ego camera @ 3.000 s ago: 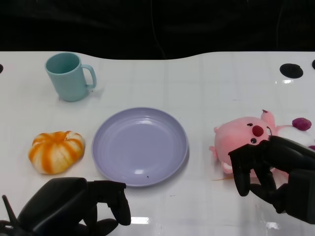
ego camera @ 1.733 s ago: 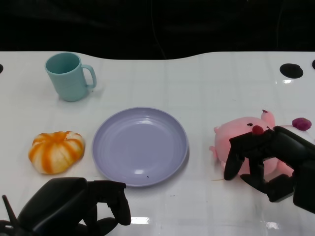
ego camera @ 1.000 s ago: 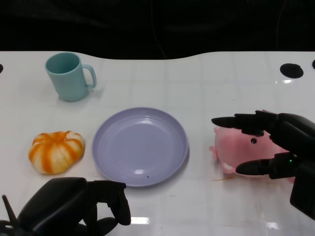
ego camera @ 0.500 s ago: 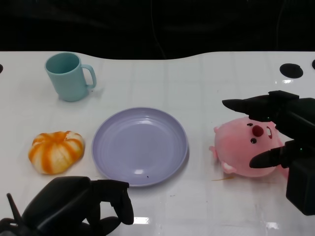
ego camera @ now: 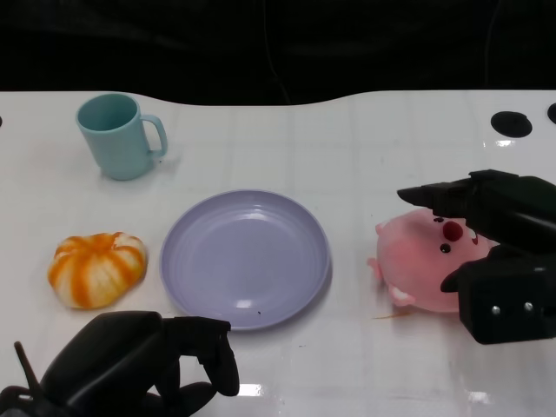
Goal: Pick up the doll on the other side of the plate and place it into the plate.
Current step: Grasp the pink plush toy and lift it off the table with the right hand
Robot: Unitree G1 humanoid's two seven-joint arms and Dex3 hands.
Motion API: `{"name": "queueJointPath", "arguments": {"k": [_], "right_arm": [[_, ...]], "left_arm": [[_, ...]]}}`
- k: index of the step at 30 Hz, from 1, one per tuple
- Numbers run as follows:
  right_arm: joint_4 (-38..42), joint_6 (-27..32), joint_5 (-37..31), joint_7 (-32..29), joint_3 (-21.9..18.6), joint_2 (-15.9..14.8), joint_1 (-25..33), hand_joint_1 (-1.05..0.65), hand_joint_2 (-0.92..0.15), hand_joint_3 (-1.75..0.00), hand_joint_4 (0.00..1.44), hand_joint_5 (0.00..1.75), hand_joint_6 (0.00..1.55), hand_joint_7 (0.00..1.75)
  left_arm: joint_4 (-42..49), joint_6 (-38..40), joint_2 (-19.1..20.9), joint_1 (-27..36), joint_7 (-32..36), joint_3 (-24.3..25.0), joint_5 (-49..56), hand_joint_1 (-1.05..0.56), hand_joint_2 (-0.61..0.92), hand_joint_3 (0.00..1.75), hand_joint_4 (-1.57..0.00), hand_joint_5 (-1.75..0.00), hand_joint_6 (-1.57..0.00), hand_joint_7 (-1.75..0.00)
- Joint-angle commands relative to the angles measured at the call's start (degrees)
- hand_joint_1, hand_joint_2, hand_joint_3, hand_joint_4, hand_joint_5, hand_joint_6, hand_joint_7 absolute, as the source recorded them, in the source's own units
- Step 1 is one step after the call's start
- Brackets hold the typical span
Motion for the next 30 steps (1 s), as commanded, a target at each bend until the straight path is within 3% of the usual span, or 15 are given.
{"name": "queueJointPath", "arguments": {"k": [1,5,9,15,18,23,26,28,30], "right_arm": [[4.7,-0.5,-0.6,-1.5,1.2,1.0,-2.4,-0.70,-0.92,-0.01,0.10,0.38,0.27,0.03],[9.4,2.1,-1.0,-0.7,2.8,2.9,-5.0,-0.66,-0.92,-0.05,0.11,0.35,0.29,0.03],[13.4,3.4,-2.2,-0.6,4.6,4.0,-7.1,-0.62,-0.92,-0.07,0.21,0.26,0.35,0.02],[20.6,3.7,-3.8,-0.4,8.0,5.4,-10.7,-0.61,-0.92,-0.09,0.30,0.26,0.45,0.05],[23.0,6.2,-1.6,1.3,7.4,7.3,-11.8,-0.60,-0.92,-0.14,0.35,0.25,0.50,0.06],[26.9,7.4,0.4,0.3,6.9,9.1,-13.7,-0.57,-0.92,-0.20,0.56,0.27,0.66,0.08],[28.8,6.2,-0.5,-1.3,8.1,9.2,-14.4,-0.54,-0.92,-0.17,0.60,0.37,0.73,0.07],[30.8,5.3,-1.6,-2.8,9.4,9.5,-15.2,-0.49,-0.92,-0.09,0.57,0.74,0.88,0.14],[32.6,4.8,-2.8,-3.9,10.8,9.7,-16.1,-0.46,-0.92,-0.07,0.56,0.85,0.94,0.18]], "left_arm": [[-1.0,1.0,0.4,0.2,-0.6,0.2,0.2,-0.20,0.71,0.68,-0.72,-1.43,-0.77,-1.09],[-1.6,1.7,0.4,0.3,-0.8,0.0,0.1,-0.20,0.71,0.67,-0.71,-1.42,-0.77,-1.09],[-1.9,1.8,0.5,0.3,-0.5,-0.1,0.3,-0.20,0.71,0.67,-0.72,-1.42,-0.77,-1.09],[-2.1,1.8,0.6,0.5,-0.5,-0.2,0.3,-0.21,0.71,0.67,-0.72,-1.43,-0.77,-1.09],[-2.6,2.5,0.5,0.5,-0.8,-0.3,0.4,-0.21,0.71,0.67,-0.71,-1.44,-0.77,-1.10],[-3.1,3.1,0.5,0.5,-1.0,-0.3,0.2,-0.21,0.71,0.68,-0.71,-1.45,-0.76,-1.10],[-3.1,3.1,0.6,0.5,-0.9,-0.3,0.1,-0.20,0.71,0.67,-0.71,-1.45,-0.76,-1.10],[-3.1,3.0,0.7,0.4,-0.8,-0.3,0.2,-0.20,0.71,0.67,-0.70,-1.45,-0.76,-1.10],[-3.1,2.9,0.8,0.4,-0.8,-0.4,0.2,-0.21,0.71,0.67,-0.71,-1.44,-0.76,-1.10]]}}
